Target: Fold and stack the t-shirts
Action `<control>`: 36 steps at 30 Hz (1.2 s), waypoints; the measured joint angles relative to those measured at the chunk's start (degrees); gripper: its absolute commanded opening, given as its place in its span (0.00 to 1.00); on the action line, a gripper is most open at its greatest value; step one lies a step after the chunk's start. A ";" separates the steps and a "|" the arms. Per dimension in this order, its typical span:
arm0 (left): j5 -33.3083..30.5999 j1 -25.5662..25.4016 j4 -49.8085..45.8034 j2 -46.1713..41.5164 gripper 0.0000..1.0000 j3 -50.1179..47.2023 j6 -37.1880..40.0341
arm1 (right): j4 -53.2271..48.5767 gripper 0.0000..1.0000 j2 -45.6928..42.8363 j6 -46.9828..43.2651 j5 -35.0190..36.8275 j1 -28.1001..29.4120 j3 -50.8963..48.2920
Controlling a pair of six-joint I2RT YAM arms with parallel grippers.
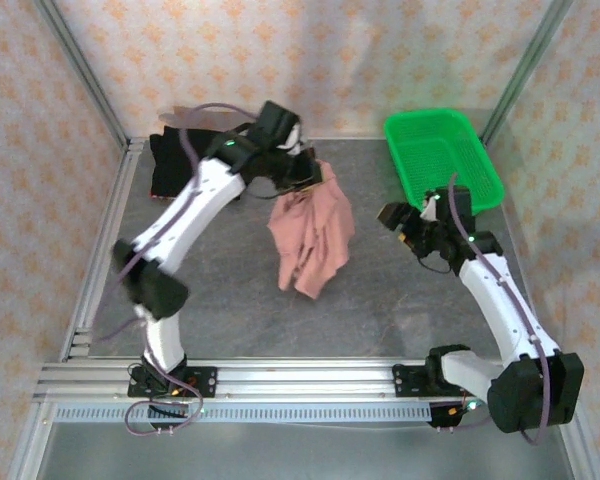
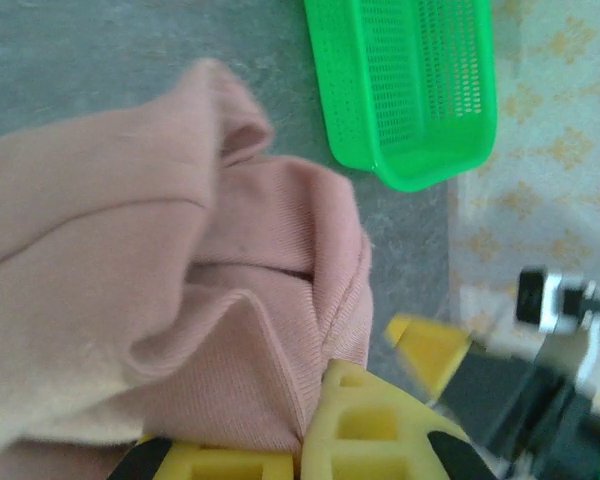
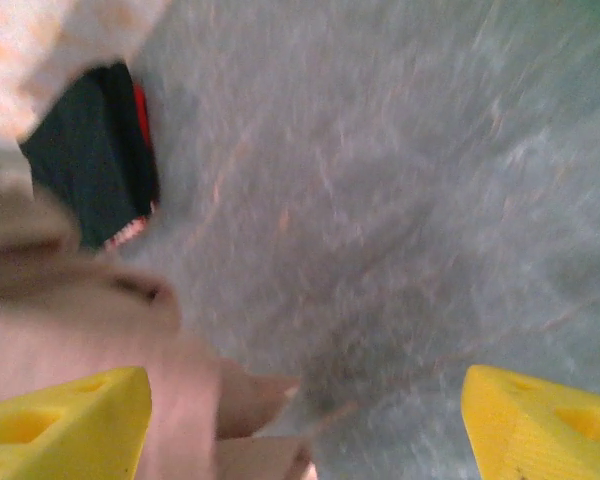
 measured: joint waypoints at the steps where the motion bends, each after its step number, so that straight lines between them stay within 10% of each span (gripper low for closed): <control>1: 0.07 -0.33 -0.07 4.15 0.08 3.17 0.50 | 0.22 0.78 0.44 0.13 -0.50 0.87 -1.25; 4: -0.22 -1.14 -1.64 16.94 0.68 11.50 2.64 | 1.68 0.75 3.93 0.66 -0.74 2.89 -4.42; 7: -1.66 -1.01 -2.51 23.78 0.99 11.61 3.28 | 3.26 0.69 10.54 0.55 -0.72 4.68 -4.50; 21: -4.98 2.40 6.36 -14.99 0.82 -33.62 0.66 | -13.90 0.59 8.94 -4.59 1.97 11.76 -2.49; 36: 1.11 -9.01 18.56 0.17 0.55 -45.22 -5.55 | -16.28 0.46 19.04 -7.50 12.33 17.97 -6.60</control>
